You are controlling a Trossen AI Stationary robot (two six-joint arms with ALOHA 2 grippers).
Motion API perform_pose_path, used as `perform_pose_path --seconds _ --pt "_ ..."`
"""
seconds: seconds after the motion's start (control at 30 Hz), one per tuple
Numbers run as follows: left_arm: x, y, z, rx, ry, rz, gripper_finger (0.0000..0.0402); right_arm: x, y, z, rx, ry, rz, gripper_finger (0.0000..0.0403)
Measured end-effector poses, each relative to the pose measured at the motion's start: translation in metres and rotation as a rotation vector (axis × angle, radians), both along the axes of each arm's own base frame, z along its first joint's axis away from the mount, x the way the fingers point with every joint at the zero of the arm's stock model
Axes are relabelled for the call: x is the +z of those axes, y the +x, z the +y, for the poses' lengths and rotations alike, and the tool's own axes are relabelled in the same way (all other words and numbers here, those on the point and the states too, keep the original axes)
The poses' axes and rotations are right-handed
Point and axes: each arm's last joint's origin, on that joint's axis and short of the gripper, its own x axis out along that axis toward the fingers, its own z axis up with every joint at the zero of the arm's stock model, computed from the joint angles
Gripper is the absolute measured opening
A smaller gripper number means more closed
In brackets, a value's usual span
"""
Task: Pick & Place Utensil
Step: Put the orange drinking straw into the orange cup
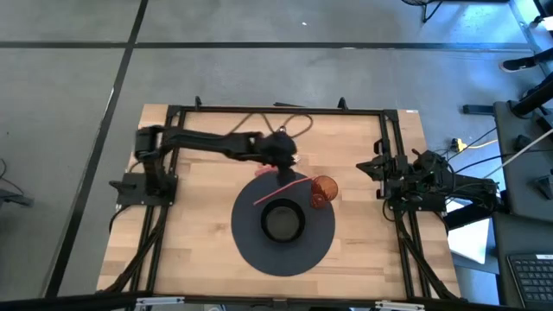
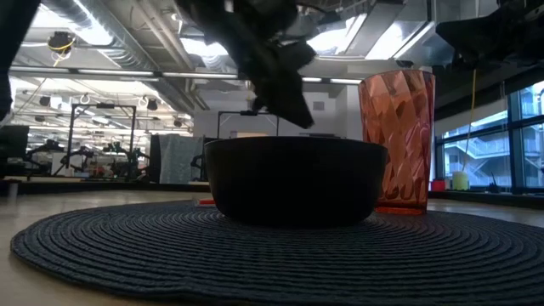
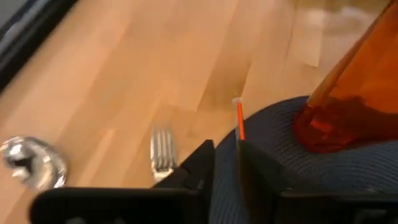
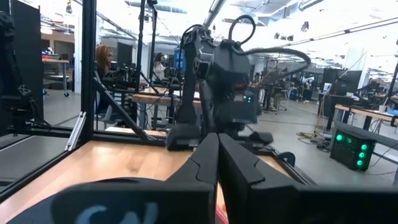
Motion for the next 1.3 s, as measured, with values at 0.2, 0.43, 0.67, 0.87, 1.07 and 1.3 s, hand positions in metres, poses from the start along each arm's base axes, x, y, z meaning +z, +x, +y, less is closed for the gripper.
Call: perform_pose_path --seconds 0.2,0.43,0.67,0.87,1.07,1.3 --pt "-0.021 0.030 -0.006 -0.104 -0.099 0.053 0.0143 0.000 0.000 0.000 0.006 0.021 0.004 0.0012" --pt "-0.049 0.042 -0.011 -0.131 -0.146 0.121 0.0179 -0.001 0.000 0.000 0.014 0.020 0.012 0.0012" --pt "-0.065 0.042 -0.014 -0.147 -0.119 0.186 0.0174 -0.001 0.000 0.000 0.014 0.020 0.014 0.0012" --pt "-0.069 0.041 -0.019 -0.168 -0.083 0.227 0.0173 -0.001 0.000 0.000 0.014 0.020 0.012 0.0012" --pt "-0.074 0.041 -0.018 -0.161 -0.091 0.248 0.0173 -0.001 0.000 0.000 0.014 0.020 0.012 0.0012" --pt "-0.084 0.041 -0.018 -0.154 -0.088 0.277 0.0173 -0.001 0.000 0.000 0.014 0.020 0.012 0.0012"
